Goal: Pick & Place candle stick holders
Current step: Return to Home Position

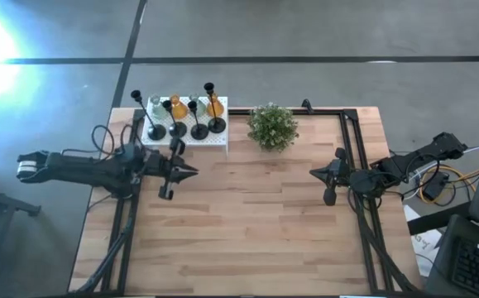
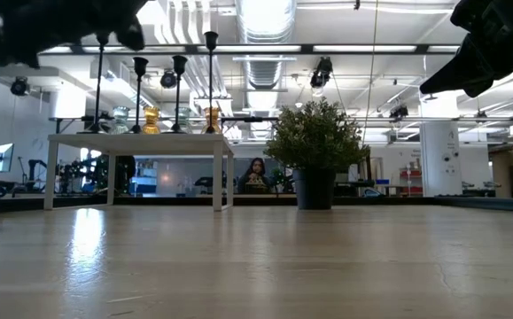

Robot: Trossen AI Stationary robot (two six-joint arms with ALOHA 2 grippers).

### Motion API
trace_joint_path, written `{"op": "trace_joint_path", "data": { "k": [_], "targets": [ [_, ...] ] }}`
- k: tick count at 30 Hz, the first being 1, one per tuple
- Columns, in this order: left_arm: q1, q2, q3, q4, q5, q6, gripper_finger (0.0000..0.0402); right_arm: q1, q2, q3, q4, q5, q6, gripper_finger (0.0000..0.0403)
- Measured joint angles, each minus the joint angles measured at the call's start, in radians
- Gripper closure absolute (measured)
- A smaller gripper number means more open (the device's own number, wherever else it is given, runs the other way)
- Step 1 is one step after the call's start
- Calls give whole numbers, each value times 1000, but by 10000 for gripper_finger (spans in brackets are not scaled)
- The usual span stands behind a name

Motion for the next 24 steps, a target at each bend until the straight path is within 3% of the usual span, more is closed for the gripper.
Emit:
{"op": "trace_joint_path", "data": {
  "k": [10, 13, 24],
  "targets": [
    [-12, -279, -269, 22, -8, 10, 367, -1, 0, 0, 0, 0, 0, 394],
    [-13, -374, -266, -157, -9, 24, 369, -1, 0, 0, 0, 0, 0, 394],
    [-13, -641, -271, -563, -8, -6, 369, 0, 0, 0, 0, 0, 0, 394]
  ]
}}
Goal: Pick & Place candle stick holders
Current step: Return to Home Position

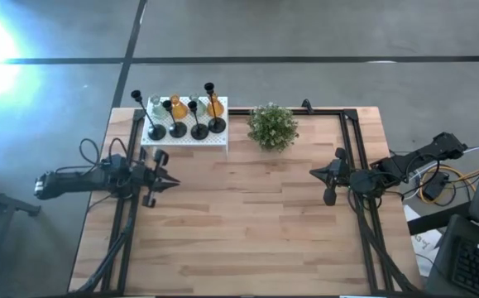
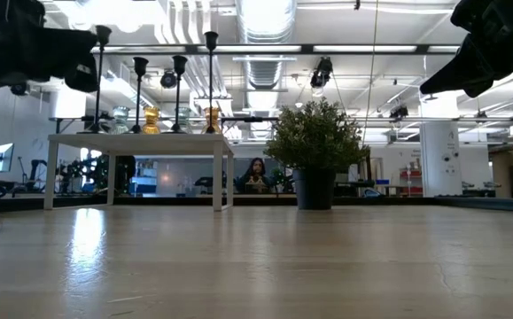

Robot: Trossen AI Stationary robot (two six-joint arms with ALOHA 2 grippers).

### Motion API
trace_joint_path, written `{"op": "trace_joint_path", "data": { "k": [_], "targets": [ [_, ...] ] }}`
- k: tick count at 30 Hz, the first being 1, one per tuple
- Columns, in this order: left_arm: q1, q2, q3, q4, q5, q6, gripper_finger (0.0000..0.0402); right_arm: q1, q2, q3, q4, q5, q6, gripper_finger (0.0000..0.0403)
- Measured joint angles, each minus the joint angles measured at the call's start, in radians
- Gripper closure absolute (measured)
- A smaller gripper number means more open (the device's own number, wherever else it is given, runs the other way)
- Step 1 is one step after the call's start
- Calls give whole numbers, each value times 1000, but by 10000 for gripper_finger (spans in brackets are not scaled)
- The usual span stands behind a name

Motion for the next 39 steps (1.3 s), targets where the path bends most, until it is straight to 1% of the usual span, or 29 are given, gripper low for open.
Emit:
{"op": "trace_joint_path", "data": {
  "k": [6, 33, 36, 39],
  "targets": [
    [0, -84, 0, -141, -2, -25, 369, 0, 0, 0, 0, 0, 0, 394],
    [0, -52, -3, -151, 0, -26, 369, -1, -3, -2, 2, 0, 0, 394],
    [0, -52, -3, -155, 0, -26, 369, -1, -46, -26, -1, -4, -3, 394],
    [0, -52, -3, -155, 0, -26, 369, -1, -115, -77, 22, -7, -98, 394]
  ]
}}
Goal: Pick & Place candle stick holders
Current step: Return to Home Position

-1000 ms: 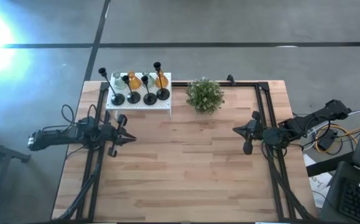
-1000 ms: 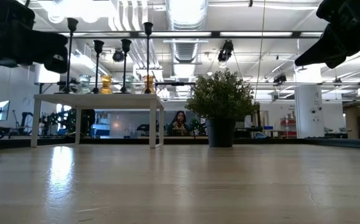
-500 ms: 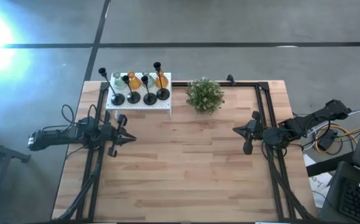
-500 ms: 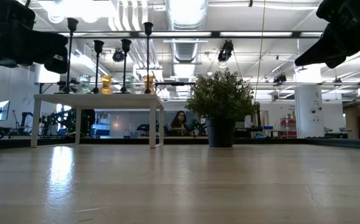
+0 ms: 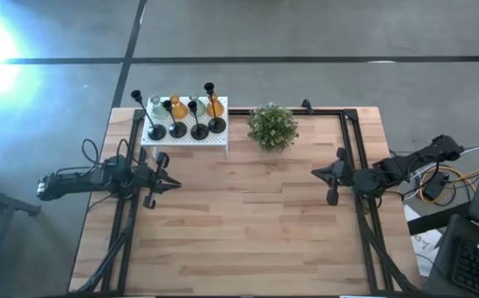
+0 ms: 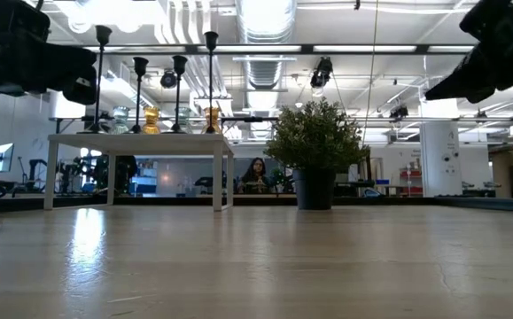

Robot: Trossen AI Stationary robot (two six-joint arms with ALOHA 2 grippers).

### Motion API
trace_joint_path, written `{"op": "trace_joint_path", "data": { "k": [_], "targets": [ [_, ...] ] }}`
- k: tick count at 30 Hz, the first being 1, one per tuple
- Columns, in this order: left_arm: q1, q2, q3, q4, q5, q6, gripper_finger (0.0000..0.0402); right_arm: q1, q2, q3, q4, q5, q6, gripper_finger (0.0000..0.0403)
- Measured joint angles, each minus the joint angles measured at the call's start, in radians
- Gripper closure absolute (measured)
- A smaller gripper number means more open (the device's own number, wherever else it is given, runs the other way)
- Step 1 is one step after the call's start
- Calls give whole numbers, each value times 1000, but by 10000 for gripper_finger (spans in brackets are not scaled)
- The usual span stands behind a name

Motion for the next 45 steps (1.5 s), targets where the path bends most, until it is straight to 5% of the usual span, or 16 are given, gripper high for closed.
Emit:
{"op": "trace_joint_path", "data": {
  "k": [6, 10, 22, 45],
  "targets": [
    [0, 0, 0, 0, 0, 0, 369, -44, -161, -124, 69, -2, -413, 394],
    [0, 0, 0, 0, 0, 0, 369, -90, -243, -194, 68, 0, -541, 394],
    [0, 2, 0, 6, 0, 0, 369, -259, -419, -202, 68, -19, -539, 394],
    [0, 6, 0, 9, 0, 0, 369, -300, -383, -219, 59, -19, -538, 394]
  ]
}}
